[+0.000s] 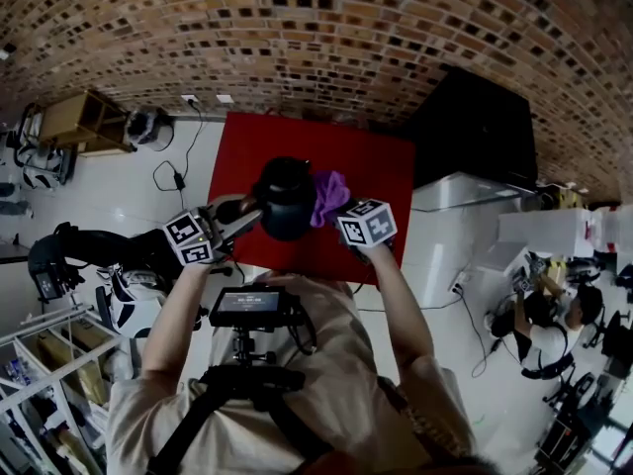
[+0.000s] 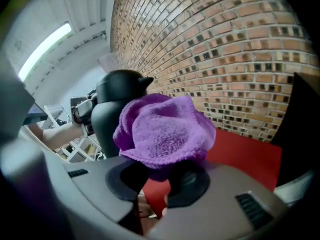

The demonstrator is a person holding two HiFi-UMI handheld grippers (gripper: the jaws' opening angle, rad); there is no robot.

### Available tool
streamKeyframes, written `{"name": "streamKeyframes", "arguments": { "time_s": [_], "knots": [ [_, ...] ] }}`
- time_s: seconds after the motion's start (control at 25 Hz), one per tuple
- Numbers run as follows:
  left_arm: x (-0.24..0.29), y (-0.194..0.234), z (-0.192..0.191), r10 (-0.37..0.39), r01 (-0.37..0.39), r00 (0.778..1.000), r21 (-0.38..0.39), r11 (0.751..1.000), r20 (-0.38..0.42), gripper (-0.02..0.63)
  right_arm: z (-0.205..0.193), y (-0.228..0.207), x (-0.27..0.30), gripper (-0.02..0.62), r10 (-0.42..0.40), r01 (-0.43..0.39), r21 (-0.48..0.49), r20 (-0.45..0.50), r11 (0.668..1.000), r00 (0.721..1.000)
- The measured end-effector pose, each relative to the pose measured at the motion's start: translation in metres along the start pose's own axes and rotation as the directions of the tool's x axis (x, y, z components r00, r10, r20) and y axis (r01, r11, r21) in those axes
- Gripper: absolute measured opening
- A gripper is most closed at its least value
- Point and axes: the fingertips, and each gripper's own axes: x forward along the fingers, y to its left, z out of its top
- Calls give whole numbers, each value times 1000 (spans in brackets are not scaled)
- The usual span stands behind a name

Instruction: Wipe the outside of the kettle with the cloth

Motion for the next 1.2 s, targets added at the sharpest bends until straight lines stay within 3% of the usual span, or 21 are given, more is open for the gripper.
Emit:
{"name": "streamKeyframes", "arguments": {
  "time_s": [0.16,0.32,0.4,0.6,0.8,1.0,1.12,1.2],
  "knots": [
    [-1,-12,7,-47,47,999,17,999,10,92,20,-22,17,101,4,-4,-39,8,999,1000],
    [-1,-22,11,-90,89,995,18,996,31,89,44,-28,37,103,95,-94,-24,62,995,994],
    [-1,-25,13,-92,92,995,14,996,39,89,47,-35,32,103,99,-98,-11,92,995,991],
    [-5,-15,22,-29,28,999,31,999,41,87,49,-38,-40,103,5,-13,35,227,999,974],
    [-8,16,27,89,-91,996,70,993,30,89,72,41,-103,103,52,-37,-47,347,998,937],
    [-3,38,32,184,-185,983,64,981,24,87,67,130,-44,103,210,-175,-166,230,971,950],
    [4,45,31,219,-220,975,64,973,18,87,62,148,2,103,277,-264,-95,173,960,945],
    [4,46,31,226,-226,974,75,971,16,87,59,148,27,103,276,-270,-59,134,961,952]
  ]
}}
